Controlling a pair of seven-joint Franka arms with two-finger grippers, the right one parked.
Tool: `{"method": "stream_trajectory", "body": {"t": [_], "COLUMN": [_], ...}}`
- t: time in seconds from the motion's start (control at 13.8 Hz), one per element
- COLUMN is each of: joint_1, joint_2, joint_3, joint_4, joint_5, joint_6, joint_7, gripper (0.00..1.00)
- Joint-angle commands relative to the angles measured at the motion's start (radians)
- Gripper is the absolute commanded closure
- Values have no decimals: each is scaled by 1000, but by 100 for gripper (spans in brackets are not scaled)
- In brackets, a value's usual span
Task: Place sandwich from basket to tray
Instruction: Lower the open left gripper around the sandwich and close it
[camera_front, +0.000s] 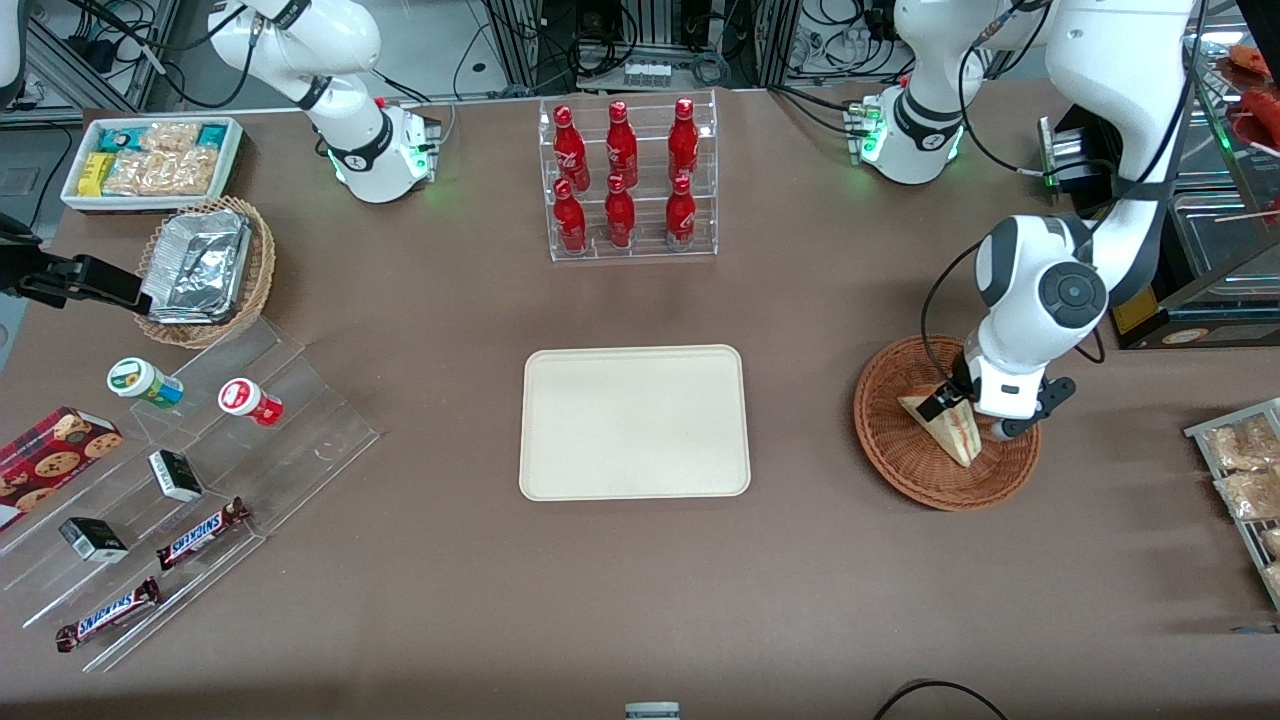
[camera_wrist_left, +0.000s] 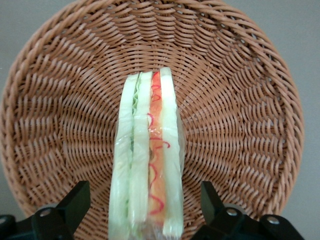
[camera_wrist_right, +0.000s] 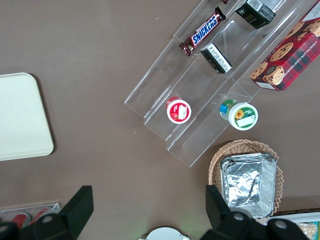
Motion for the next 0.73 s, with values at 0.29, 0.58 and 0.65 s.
{"method": "stream_trajectory", "body": {"t": [0.29,0.58,0.65], "joint_1": [-2,-6,-8], "joint_2": [12,-47,-82], "joint_3": [2,0,-3], "joint_4": [1,8,21], "joint_5": [20,21,21], "joint_6": [22,-25,-86], "joint_7": [-41,-29,-24], "gripper": [78,79,79]}}
